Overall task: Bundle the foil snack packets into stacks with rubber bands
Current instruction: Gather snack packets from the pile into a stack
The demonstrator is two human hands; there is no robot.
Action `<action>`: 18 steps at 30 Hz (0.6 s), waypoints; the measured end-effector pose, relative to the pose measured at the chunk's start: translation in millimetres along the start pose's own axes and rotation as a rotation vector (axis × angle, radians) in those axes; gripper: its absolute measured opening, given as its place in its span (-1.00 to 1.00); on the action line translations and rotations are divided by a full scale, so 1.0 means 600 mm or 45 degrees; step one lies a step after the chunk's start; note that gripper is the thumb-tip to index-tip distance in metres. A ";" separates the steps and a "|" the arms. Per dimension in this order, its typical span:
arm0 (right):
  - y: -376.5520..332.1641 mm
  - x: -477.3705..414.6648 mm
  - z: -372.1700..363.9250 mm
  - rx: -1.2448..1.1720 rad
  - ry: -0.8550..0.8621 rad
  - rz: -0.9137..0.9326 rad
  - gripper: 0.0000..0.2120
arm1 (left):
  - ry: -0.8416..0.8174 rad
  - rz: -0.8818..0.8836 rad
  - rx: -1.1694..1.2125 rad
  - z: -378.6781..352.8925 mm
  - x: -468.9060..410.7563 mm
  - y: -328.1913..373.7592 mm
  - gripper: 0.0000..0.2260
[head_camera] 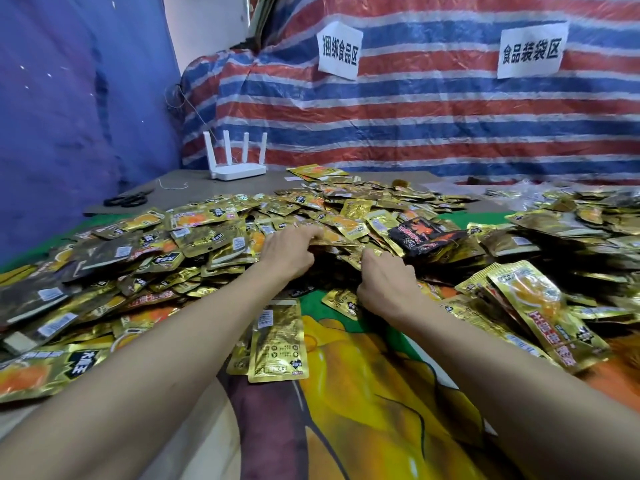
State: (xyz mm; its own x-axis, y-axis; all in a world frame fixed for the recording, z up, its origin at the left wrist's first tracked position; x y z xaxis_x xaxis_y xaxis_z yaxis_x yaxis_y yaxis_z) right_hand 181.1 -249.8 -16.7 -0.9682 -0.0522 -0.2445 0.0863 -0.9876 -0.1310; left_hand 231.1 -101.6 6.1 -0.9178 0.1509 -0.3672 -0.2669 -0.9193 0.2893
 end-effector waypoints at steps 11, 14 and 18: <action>0.001 0.012 0.065 -1.044 0.147 -0.114 -0.84 | 0.435 0.121 0.910 0.113 0.044 -0.050 -0.80; 0.009 0.019 0.065 -1.425 0.216 -0.210 -0.84 | 0.579 0.200 1.134 0.141 0.072 -0.073 -0.75; 0.014 0.018 0.044 -1.801 0.275 -0.295 -0.88 | 0.764 0.344 1.455 0.164 0.109 -0.108 -0.84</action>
State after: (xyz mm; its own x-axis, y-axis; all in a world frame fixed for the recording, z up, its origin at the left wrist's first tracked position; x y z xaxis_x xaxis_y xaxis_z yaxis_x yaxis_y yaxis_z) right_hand 165.1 -262.5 4.9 -0.9499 0.2343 -0.2068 0.2141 0.0061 -0.9768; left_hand 159.5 3.4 50.2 -0.7880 -0.4432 -0.4273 -0.4649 -0.0267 0.8850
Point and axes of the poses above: each hand's wrist, its own x-axis away from the middle knuckle, its own z-axis out of the back of the hand, y = z × x, the point moved 9 cm from there along -x, towards the middle knuckle, and after that the axes turned 1 degree about x, right-handed, at the moved point
